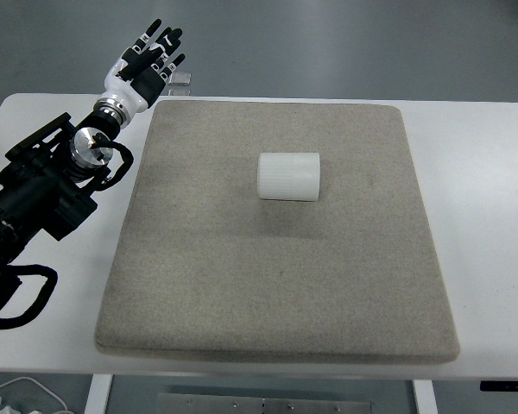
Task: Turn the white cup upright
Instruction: 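Raise the left hand and begin moving it toward the white cup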
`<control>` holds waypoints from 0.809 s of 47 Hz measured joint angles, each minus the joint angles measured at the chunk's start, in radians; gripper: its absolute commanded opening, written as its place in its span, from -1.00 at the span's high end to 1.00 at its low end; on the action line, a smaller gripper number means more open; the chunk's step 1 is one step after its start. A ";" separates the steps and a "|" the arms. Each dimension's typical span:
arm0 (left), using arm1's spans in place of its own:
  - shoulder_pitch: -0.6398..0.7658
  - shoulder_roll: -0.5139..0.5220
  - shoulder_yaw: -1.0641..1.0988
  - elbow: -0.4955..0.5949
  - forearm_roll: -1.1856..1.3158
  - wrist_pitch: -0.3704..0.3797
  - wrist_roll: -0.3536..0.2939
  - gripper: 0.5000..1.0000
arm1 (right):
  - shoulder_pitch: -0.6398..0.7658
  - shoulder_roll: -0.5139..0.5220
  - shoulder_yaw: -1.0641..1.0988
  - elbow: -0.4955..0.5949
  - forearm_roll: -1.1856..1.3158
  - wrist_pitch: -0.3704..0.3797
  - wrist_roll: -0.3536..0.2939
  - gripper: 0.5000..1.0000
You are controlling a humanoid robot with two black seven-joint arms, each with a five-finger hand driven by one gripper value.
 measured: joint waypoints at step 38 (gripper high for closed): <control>-0.020 0.014 0.000 0.008 0.002 -0.006 0.000 -0.98 | 0.000 0.000 0.000 0.000 0.000 0.000 0.000 -0.72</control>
